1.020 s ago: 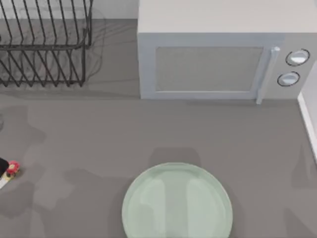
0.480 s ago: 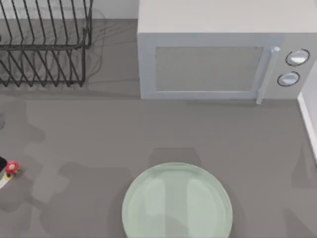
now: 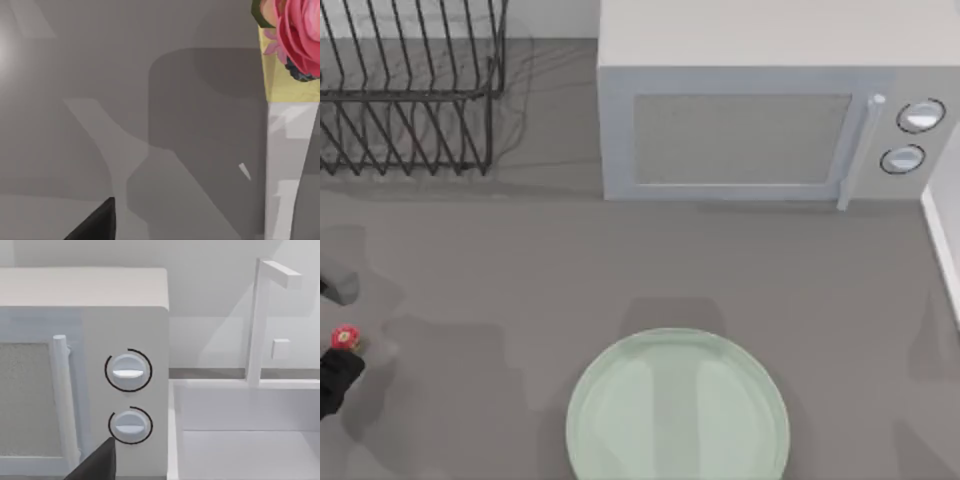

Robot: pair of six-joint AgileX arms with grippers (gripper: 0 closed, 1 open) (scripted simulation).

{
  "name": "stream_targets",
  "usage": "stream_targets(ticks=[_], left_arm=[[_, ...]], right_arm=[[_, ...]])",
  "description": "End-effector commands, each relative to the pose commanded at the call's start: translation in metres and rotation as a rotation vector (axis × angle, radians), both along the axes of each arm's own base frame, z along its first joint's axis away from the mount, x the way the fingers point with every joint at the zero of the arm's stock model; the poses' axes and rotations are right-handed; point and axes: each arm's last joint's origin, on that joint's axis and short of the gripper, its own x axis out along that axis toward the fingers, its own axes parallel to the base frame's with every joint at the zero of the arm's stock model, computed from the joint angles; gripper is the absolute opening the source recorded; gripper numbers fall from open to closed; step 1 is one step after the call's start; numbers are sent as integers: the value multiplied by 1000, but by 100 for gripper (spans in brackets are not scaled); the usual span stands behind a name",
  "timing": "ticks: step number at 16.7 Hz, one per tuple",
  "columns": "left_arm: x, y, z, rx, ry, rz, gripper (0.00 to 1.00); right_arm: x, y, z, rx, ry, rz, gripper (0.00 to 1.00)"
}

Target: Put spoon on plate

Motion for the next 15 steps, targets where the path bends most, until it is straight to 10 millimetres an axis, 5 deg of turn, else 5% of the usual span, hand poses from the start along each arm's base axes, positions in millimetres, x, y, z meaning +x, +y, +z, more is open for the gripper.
stream_targets(ticks=[3, 8, 15], left_arm=[[-4, 0, -23, -1, 8, 0, 100], [-5, -1, -26, -2, 10, 0, 100], [-5, -1, -26, -2, 10, 0, 47]], right_arm=[[0, 0, 0, 0, 0, 0, 100], [0, 0, 0, 0, 0, 0, 100], [0, 0, 0, 0, 0, 0, 100]])
